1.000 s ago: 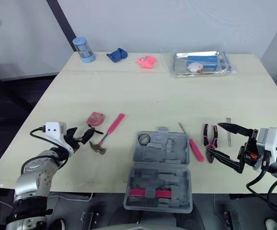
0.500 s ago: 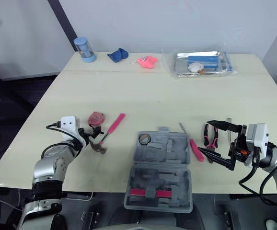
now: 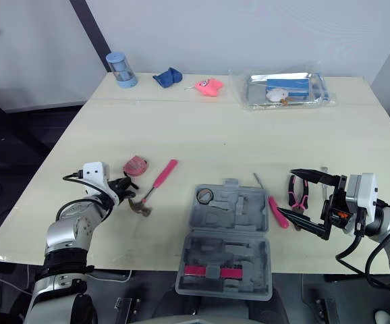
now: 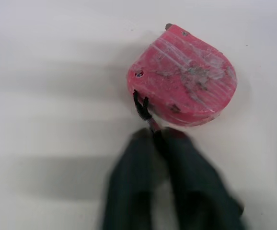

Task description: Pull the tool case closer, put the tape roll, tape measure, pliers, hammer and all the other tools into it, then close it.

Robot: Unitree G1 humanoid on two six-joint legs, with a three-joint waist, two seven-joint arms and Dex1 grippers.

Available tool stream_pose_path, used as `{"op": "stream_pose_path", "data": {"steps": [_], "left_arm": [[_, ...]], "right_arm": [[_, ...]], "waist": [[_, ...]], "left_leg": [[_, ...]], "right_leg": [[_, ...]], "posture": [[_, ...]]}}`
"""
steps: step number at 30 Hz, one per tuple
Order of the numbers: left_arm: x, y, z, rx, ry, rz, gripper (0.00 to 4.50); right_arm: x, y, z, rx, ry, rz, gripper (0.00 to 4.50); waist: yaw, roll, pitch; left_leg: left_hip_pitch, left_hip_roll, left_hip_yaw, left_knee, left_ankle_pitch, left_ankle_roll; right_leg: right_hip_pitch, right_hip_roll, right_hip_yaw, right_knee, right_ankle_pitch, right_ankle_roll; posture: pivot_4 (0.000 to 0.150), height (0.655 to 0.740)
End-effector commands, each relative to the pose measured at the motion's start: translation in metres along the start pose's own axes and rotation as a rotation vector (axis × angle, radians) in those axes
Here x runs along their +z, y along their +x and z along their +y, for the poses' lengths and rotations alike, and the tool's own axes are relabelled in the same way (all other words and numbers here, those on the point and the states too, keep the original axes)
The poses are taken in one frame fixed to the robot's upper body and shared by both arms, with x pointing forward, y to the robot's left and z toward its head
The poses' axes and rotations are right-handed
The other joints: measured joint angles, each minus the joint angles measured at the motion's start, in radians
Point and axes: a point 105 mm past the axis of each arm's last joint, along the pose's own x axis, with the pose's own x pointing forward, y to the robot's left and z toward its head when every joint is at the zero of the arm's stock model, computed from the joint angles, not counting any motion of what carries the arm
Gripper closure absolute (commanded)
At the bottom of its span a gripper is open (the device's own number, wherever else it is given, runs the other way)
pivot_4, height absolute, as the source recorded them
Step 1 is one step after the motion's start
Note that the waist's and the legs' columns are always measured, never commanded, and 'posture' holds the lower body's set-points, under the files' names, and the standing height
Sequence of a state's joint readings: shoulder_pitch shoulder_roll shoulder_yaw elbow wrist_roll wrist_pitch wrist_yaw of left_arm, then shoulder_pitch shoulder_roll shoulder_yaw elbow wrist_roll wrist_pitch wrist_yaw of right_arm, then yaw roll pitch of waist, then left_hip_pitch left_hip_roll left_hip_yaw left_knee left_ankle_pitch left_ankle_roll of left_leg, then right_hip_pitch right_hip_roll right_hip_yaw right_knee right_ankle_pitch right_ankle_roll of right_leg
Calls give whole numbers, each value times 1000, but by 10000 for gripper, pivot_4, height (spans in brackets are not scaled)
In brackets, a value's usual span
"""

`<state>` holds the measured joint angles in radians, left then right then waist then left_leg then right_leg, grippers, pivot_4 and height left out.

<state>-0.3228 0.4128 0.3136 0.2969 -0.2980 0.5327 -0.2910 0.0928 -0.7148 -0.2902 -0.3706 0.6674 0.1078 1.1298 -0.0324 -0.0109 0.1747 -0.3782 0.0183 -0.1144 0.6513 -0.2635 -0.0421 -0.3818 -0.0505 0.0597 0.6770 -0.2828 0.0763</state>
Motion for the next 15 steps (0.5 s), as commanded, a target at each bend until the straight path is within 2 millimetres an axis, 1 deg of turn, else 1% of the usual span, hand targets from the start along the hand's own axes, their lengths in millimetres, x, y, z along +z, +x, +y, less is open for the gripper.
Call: {"op": "stream_pose_path", "data": {"steps": [1, 4, 5, 10, 15], "left_arm": [[-9, 0, -4, -33, -9, 30, 44673], [-10, -4, -5, -53, 1, 31, 44673], [-9, -7, -2, -53, 15, 29, 44673], [-7, -29, 16, -33, 63, 25, 44673], [-14, -53, 28, -48, 154, 61, 44673]], "right_arm": [[7, 1, 0, 11, -34, -19, 0], [6, 1, -1, 12, -35, -18, 0], [6, 1, -1, 13, -35, -19, 0], [4, 1, -1, 17, -35, -21, 0], [3, 2, 0, 23, -31, -26, 0]], "waist": [[0, 0, 0], [-1, 0, 0], [-2, 0, 0], [-10, 0, 0], [-9, 0, 0]], "left_leg": [[0, 0, 0, 0, 0, 0], [0, 0, 0, 0, 0, 0], [0, 0, 0, 0, 0, 0], [0, 0, 0, 0, 0, 0], [1, 1, 0, -1, 0, 0]], "right_leg": [[0, 0, 0, 0, 0, 0], [0, 0, 0, 0, 0, 0], [0, 0, 0, 0, 0, 0], [0, 0, 0, 0, 0, 0], [0, 0, 0, 0, 0, 0]], "posture": [[1500, 7400], [1500, 7400], [1500, 7400], [1500, 7400], [1500, 7400]]}}
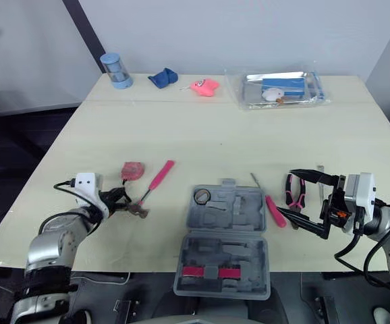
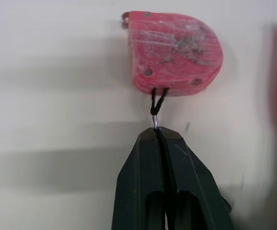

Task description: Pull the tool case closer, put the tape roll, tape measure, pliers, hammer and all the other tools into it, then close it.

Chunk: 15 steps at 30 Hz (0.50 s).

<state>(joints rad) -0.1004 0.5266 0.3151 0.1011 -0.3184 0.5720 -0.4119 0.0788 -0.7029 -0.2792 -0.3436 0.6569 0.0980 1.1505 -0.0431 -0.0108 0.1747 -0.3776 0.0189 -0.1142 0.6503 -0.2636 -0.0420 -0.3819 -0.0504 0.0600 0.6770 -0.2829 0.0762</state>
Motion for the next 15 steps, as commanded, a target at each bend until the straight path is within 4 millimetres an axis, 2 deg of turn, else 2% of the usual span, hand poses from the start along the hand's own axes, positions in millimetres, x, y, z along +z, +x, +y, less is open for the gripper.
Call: {"op": "stream_pose_path", "data": {"steps": [1, 8, 12, 15], "left_arm": [[1, -16, 9, -1, 35, 0, 44673], [-17, -49, 17, -27, 58, 57, 44673], [-30, -65, 9, -109, 64, 106, 44673], [-50, -88, -3, -231, 69, 200, 44673]], "right_arm": [[6, 2, 2, 17, -36, -24, 0], [4, 4, 8, 69, -14, -26, 0], [0, 2, 13, 115, 1, -5, 0], [-8, -2, 23, 207, 29, 35, 0]], "waist": [[3, 0, 0], [1, 0, 0], [4, 0, 0], [1, -1, 1]], "left_leg": [[0, 0, 0, 0, 0, 0], [0, 0, 0, -1, 0, 0], [0, 0, 0, -1, 0, 0], [-1, 0, 0, -1, 0, 0]], "right_leg": [[0, 0, 0, 0, 0, 0], [0, 0, 0, -1, 0, 0], [0, 0, 0, -1, 0, 0], [0, 0, -1, -2, 0, 0]], "posture": [[1500, 7400], [1500, 7400], [1500, 7400], [1500, 7400]]}}
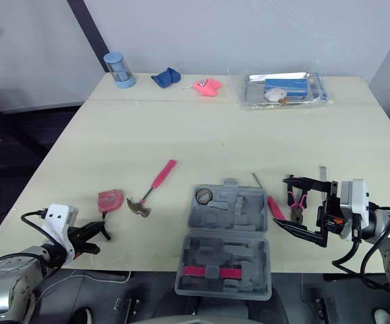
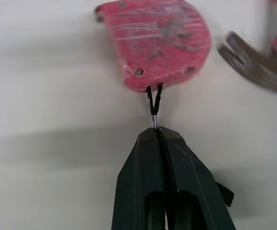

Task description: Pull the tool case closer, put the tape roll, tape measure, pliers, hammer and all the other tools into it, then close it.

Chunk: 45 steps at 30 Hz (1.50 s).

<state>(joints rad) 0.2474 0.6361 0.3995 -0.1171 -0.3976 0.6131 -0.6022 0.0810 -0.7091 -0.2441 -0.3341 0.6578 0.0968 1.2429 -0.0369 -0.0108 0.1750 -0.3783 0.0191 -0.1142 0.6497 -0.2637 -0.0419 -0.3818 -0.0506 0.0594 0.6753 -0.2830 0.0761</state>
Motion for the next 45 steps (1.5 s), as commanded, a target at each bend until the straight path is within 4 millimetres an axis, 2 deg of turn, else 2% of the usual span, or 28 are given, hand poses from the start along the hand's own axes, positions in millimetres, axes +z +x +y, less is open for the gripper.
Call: {"op": "stream_pose_path", "data": {"steps": [1, 7, 14, 25, 26, 28, 29, 31, 34, 35, 36, 37, 42, 45], "left_arm": [[-14, -23, -19, -146, 19, 68, 44673], [-31, -40, -42, -283, 13, 140, 44673], [-40, -44, -51, -311, 23, 160, 44673], [-17, -39, -61, -358, 63, -17, 44673], [-17, -40, -61, -361, 60, -20, 39396], [-18, -43, -60, -369, 56, -20, 35793], [-19, -45, -61, -375, 56, -21, 30446], [-19, -47, -62, -387, 61, -33, 26144], [-19, -55, -66, -413, 51, -80, 13093], [-19, -58, -67, -422, 49, -97, 6817], [-19, -62, -68, -427, 50, -124, 2725], [-19, -65, -68, -426, 53, -149, 906], [-17, -73, -65, -358, 35, -281, 906], [-12, -66, -57, -236, 38, -355, 906]], "right_arm": [[-5, -4, 12, 114, 7, 39, 0], [-11, -4, 21, 207, 23, 62, 0], [-11, -2, 18, 214, 18, 52, 0], [-11, 1, 14, 197, 0, 41, 0], [-11, 1, 14, 196, 0, 41, 0], [-11, 1, 13, 193, -1, 40, 0], [-11, 1, 13, 192, -2, 40, 0], [-11, 2, 13, 190, -4, 39, 0], [-12, 3, 12, 188, -6, 36, 0], [-12, 3, 12, 187, -6, 36, 0], [-12, 3, 12, 186, -8, 35, 0], [-12, 3, 12, 184, -8, 36, 0], [-12, 3, 10, 181, -12, 37, 0], [-11, 4, 8, 183, -16, 36, 0]], "waist": [[-8, -1, 0], [-3, 0, 1], [-2, 0, 1], [-1, 0, 1], [-2, 0, 1], [-2, 0, 1], [-2, 0, 1], [-2, -1, 1], [-2, -1, 1], [-3, -1, 1], [-3, -1, 1], [-3, -1, 1], [1, -1, 1], [1, -1, 1]], "left_leg": [[0, 1, 1, -1, 0, 0], [1, 1, 3, -2, 0, 0], [0, 1, 2, -2, 0, 0], [0, 1, 2, -2, 0, 0], [0, 1, 3, -2, 0, 0], [0, 1, 2, -2, 0, 0], [0, 1, 2, -2, 0, 0], [0, 1, 3, -2, 0, 0], [0, 1, 3, -2, 0, 0], [0, 1, 3, -2, 0, 0], [0, 1, 3, -2, 0, 0], [0, 1, 3, -2, 0, 0], [0, 1, 3, -2, 0, 0], [0, 1, 3, -2, 0, 0]], "right_leg": [[0, 0, 0, -2, 0, 0], [0, 0, 2, -3, 0, 0], [0, 0, 2, -4, 0, 0], [0, 0, 2, -4, 0, 0], [0, 0, 2, -4, 0, 0], [0, 0, 2, -4, 0, 0], [0, 0, 2, -4, 0, 0], [0, 0, 2, -4, 0, 0], [0, 0, 2, -4, 0, 0], [0, 0, 2, -4, 0, 0], [0, 0, 2, -4, 0, 0], [0, 0, 2, -5, 0, 0], [1, 0, 2, -7, 0, 0], [2, 0, 2, -8, 0, 0]], "posture": [[1500, 7400], [1500, 7400], [1500, 7400], [1500, 7400], [1500, 7400], [1500, 7400], [1500, 7400], [1500, 7400], [1500, 7400], [1500, 7400], [1500, 7400], [1500, 7400], [1500, 7400], [1500, 7400]]}}
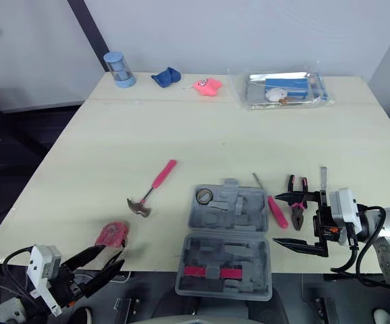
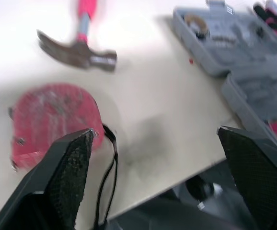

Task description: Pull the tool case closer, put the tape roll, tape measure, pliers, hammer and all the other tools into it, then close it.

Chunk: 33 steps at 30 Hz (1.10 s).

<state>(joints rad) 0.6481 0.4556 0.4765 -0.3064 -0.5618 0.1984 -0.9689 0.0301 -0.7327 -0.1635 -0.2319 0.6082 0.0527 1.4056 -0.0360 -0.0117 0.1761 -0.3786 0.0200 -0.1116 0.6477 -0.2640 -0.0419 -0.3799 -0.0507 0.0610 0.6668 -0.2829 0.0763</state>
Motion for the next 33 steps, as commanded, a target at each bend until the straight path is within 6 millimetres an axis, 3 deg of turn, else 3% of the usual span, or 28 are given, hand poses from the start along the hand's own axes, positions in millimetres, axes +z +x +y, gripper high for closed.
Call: {"op": "stream_pose_path", "data": {"steps": [1, 8, 23, 33], "left_arm": [[14, 1, 15, 152, 76, -99, 906], [8, 14, 39, 390, 128, -115, 906], [-21, 32, 44, 432, 83, -25, 906], [-22, 42, 37, 381, 105, -23, 906]], "right_arm": [[7, 2, -2, 6, -40, -15, 0], [13, 3, -4, 17, -52, -25, 0], [15, 3, -5, 13, -59, -25, 0], [15, 4, -4, 5, -61, -23, 0]], "waist": [[1, 0, 0], [0, 0, 0], [-1, 0, 0], [0, 0, 0]], "left_leg": [[0, 0, 0, 0, 0, 0], [0, 0, -1, 0, 0, 0], [0, 0, -2, 0, 0, 0], [0, 0, -2, 0, 0, 0]], "right_leg": [[1, 0, 0, -1, 0, 0], [2, 0, -1, -3, 1, 2], [2, 0, -2, -3, 1, 2], [2, 0, -2, -3, 1, 2]], "posture": [[1500, 7400], [1500, 7400], [1500, 7400], [1500, 7400]]}}
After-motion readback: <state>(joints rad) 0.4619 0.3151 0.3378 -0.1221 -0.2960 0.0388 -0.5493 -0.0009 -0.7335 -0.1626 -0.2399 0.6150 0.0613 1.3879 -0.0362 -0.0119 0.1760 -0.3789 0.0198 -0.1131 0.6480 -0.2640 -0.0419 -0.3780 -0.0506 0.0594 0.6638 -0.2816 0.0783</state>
